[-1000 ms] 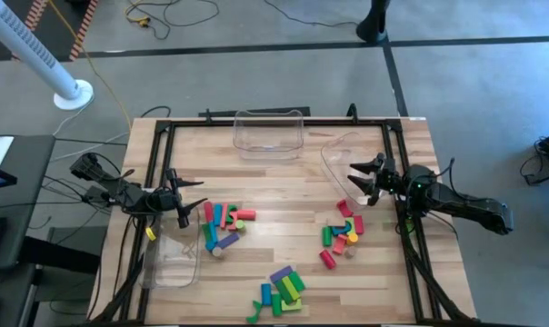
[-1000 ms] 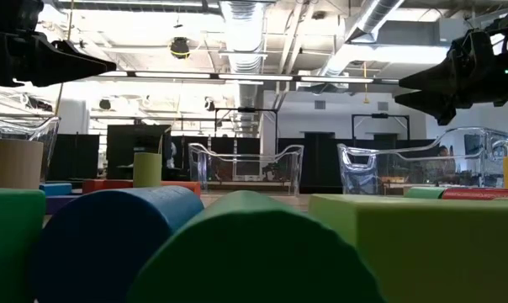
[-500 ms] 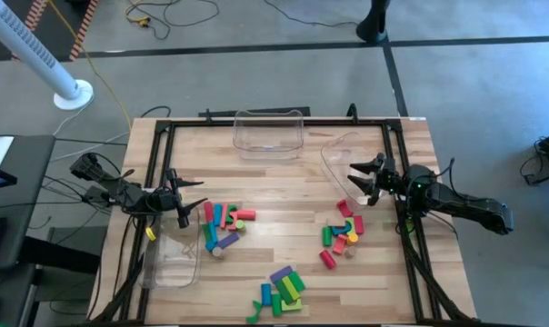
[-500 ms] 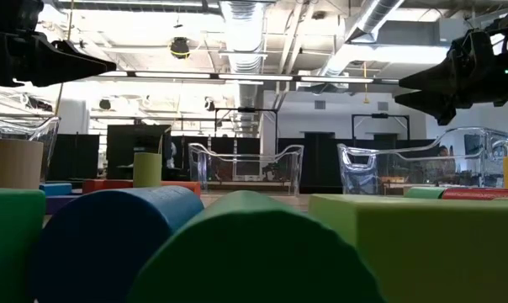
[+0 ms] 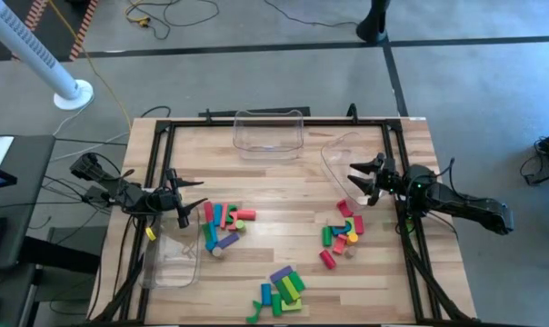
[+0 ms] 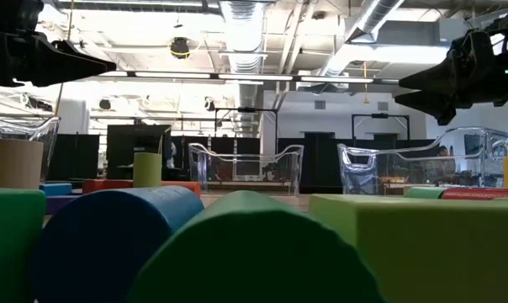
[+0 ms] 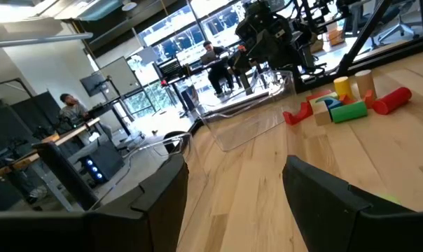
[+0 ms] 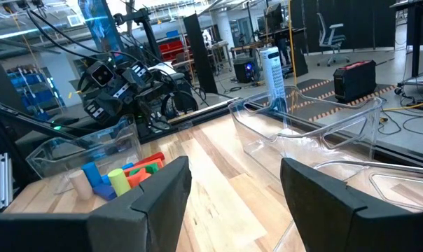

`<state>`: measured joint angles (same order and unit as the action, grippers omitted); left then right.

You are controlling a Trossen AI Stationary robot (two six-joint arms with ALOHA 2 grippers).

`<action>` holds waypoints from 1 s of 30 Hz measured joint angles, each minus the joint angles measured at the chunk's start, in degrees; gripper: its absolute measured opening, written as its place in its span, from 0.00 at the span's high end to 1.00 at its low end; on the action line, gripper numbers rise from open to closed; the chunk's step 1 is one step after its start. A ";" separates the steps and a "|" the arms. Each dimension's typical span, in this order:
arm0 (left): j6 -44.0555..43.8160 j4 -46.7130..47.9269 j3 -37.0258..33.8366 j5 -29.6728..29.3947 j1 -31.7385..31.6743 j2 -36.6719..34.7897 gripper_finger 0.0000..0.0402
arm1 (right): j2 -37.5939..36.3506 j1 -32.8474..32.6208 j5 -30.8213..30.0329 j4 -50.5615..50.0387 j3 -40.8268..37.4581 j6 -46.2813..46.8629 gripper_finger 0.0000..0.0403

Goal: Sort blocks by size

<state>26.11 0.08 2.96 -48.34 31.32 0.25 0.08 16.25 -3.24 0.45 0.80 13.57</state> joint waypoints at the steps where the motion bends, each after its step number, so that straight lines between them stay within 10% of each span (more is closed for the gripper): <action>1: 0.00 -0.02 -0.01 0.00 0.00 0.00 0.45 | 0.01 -0.02 0.01 0.00 0.00 0.00 0.37; 30: 0.56 -1.01 -0.06 0.04 0.00 0.00 0.45 | 0.02 -0.02 0.01 0.00 -0.01 0.02 0.37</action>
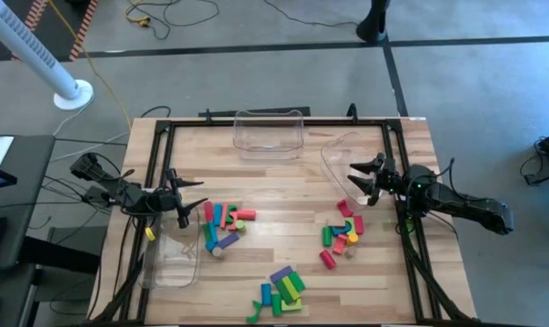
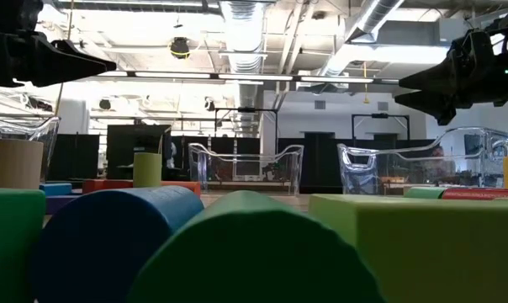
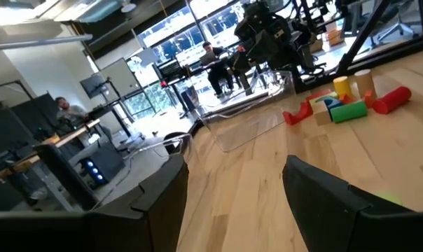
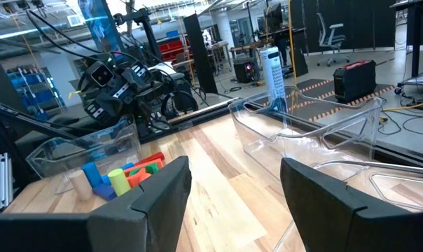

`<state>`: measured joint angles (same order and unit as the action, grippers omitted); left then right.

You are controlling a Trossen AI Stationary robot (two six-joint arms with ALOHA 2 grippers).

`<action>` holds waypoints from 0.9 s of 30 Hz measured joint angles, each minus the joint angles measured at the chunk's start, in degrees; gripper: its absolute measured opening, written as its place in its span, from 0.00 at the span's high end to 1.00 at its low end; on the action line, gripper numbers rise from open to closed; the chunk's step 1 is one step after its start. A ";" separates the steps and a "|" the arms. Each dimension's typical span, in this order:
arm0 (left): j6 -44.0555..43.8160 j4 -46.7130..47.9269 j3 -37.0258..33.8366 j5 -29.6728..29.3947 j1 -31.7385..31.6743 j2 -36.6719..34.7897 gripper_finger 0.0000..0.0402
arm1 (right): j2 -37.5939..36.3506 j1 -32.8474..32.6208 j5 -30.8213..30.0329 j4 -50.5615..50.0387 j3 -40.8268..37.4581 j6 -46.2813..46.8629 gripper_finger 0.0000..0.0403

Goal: Sort blocks by size
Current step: Put the orange rectangular block into the right transparent bin

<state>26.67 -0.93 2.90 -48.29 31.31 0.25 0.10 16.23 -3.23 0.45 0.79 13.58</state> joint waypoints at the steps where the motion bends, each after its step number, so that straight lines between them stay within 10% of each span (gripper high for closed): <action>1: -0.04 -0.02 0.00 0.00 0.02 0.00 0.45 | -0.02 0.02 -0.01 0.00 -0.01 -0.02 0.37; 27: -22.36 -0.06 0.02 -0.01 0.00 0.00 0.45 | -0.01 0.01 -0.01 0.00 0.00 -0.01 0.37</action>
<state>4.31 -0.99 2.92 -48.30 31.31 0.25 0.08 16.24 -3.25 0.45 0.79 13.58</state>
